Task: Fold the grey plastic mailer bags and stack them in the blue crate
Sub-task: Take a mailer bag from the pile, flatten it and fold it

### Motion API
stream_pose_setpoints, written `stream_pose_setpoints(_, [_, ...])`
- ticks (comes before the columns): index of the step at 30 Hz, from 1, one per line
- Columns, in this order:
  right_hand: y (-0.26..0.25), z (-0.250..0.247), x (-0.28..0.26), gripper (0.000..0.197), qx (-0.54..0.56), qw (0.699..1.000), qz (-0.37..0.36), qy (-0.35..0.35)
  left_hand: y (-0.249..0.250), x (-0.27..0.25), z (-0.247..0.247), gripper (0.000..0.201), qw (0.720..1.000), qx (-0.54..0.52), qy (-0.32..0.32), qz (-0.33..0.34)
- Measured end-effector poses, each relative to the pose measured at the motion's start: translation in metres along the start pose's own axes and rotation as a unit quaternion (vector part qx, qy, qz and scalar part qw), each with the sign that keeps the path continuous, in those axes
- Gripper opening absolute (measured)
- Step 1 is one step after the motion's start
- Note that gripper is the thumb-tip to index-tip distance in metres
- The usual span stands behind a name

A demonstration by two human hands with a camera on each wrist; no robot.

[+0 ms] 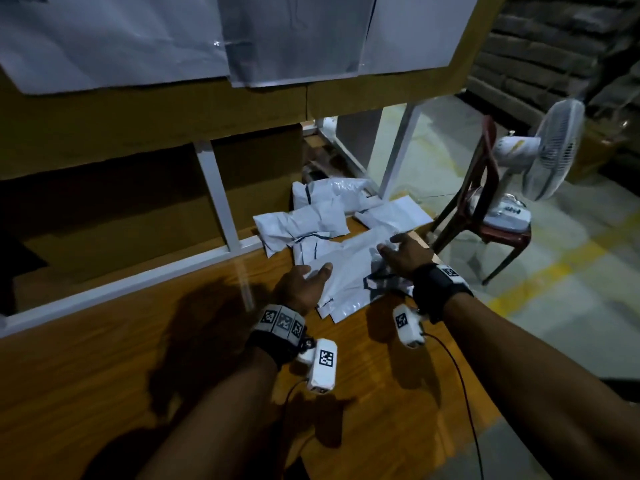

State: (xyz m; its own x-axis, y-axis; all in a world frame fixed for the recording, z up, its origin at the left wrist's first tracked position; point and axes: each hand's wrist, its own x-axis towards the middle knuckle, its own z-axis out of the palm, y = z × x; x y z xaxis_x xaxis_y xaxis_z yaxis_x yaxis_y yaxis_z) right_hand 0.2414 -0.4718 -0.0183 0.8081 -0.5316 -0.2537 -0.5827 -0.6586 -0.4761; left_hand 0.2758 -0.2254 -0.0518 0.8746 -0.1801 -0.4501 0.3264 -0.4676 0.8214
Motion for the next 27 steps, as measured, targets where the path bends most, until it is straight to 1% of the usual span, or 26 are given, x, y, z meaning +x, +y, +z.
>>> stream_pose_setpoints(3, [0.002,0.005,-0.005,0.054,0.0,0.999,-0.005,0.032,-0.003,-0.001,0.004,0.11,1.0,-0.02,0.004,-0.002])
stream_pose_setpoints(5, [0.003,0.004,-0.013,0.05,0.041,0.998,-0.012,0.049,-0.004,-0.008,0.002,0.102,0.999,-0.034,0.019,0.0])
stream_pose_setpoints(7, [0.003,0.001,-0.022,0.045,0.108,0.992,-0.022,0.06,-0.003,-0.023,-0.003,0.09,0.998,-0.035,0.041,0.017])
stream_pose_setpoints(10, [0.009,-0.005,-0.048,0.037,0.182,0.978,-0.045,0.088,-0.006,-0.052,-0.012,0.06,0.993,-0.051,0.081,0.062])
stream_pose_setpoints(11, [0.013,-0.006,-0.06,0.037,0.199,0.974,-0.055,0.094,-0.01,-0.064,-0.015,0.054,0.992,-0.06,0.089,0.074])
stream_pose_setpoints(13, [0.024,-0.004,-0.088,0.037,0.224,0.967,-0.073,0.093,-0.018,-0.097,-0.023,0.05,0.987,-0.097,0.099,0.082])
stream_pose_setpoints(15, [0.033,0.002,-0.123,0.034,0.252,0.961,-0.089,0.076,-0.032,-0.14,-0.033,0.046,0.979,-0.121,0.126,0.104])
stream_pose_setpoints(18, [0.046,0.025,-0.184,0.03,0.288,0.95,-0.12,0.031,-0.066,-0.209,-0.051,0.038,0.974,-0.087,0.176,0.112])
stream_pose_setpoints(21, [0.054,0.06,-0.244,0.031,0.304,0.939,-0.156,-0.042,-0.121,-0.268,-0.069,0.038,0.968,-0.058,0.225,0.1])
stream_pose_setpoints(23, [0.055,0.087,-0.277,0.032,0.304,0.933,-0.174,-0.079,-0.162,-0.297,-0.083,0.035,0.963,-0.062,0.249,0.087])
stream_pose_setpoints(25, [0.054,0.113,-0.303,0.032,0.293,0.932,-0.186,-0.102,-0.196,-0.324,-0.096,0.036,0.962,-0.052,0.258,0.067])
stream_pose_setpoints(27, [0.049,0.134,-0.323,0.033,0.299,0.925,-0.191,-0.135,-0.223,-0.344,-0.108,0.038,0.959,-0.05,0.276,0.051])
